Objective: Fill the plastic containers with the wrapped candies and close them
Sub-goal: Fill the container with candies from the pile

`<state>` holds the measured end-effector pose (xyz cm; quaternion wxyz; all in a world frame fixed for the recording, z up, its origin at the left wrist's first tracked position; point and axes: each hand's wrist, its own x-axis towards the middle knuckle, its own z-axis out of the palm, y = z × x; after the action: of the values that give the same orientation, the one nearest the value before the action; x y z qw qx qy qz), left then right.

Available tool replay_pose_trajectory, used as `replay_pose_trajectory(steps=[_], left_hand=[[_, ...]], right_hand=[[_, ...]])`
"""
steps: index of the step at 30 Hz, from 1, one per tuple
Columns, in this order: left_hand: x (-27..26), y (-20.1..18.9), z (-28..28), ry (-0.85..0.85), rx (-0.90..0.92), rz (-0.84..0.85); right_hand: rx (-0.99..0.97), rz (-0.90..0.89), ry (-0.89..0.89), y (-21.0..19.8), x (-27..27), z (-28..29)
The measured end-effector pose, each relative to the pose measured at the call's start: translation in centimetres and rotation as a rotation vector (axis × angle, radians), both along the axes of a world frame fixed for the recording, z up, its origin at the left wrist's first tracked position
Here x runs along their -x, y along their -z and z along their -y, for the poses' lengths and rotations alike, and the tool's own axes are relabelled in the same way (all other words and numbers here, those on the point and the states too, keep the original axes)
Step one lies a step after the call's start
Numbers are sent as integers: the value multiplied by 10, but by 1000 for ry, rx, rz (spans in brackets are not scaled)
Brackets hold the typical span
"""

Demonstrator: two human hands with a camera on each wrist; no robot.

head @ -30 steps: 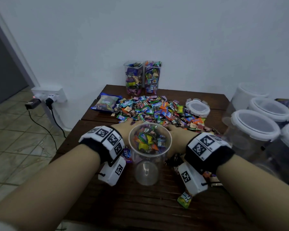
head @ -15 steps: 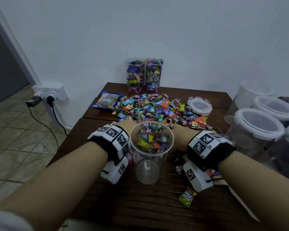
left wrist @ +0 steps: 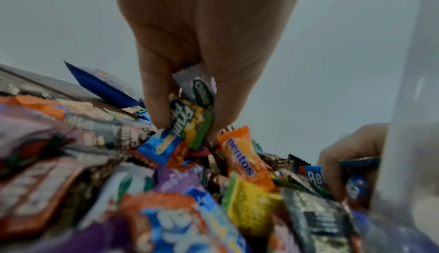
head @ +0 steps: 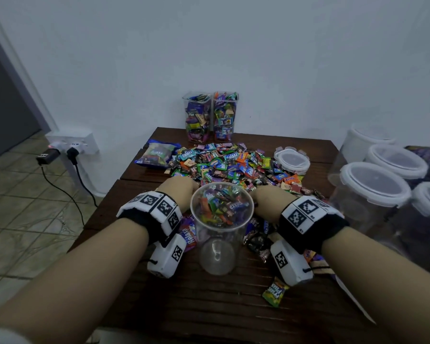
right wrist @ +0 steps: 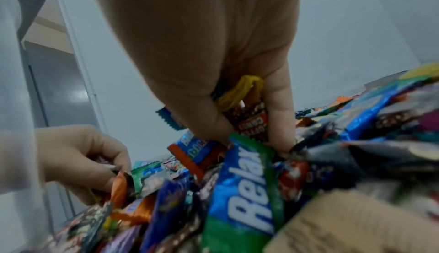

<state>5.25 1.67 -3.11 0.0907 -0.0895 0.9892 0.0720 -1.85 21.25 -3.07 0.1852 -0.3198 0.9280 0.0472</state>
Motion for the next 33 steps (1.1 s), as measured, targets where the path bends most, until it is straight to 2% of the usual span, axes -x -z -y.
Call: replay_pose_trajectory(steps=[3, 8, 11, 16, 20, 24, 33], left_hand=[[-8, -6, 4, -43, -112, -96], [-21, -18, 5, -113, -279, -371], [-29, -27, 2, -154, -407, -463], [-47, -39, -3, -152, -561, -573], [-59, -46, -6, -147, -627, -657], [-66, -48, -11, -141, -652, -683], [-69, -48, -14, -117, -701, -702]], right_hand=[[75, -10, 46, -11, -7, -7], [336, -63, 145, -39, -21, -17], [496, -57, 172, -48, -31, -22], [692, -80, 158, -59, -48, -25], [811, -181, 67, -74, -65, -26], [873, -272, -7, -88, -82, -20], [803, -211, -165, -84, -103, 5]])
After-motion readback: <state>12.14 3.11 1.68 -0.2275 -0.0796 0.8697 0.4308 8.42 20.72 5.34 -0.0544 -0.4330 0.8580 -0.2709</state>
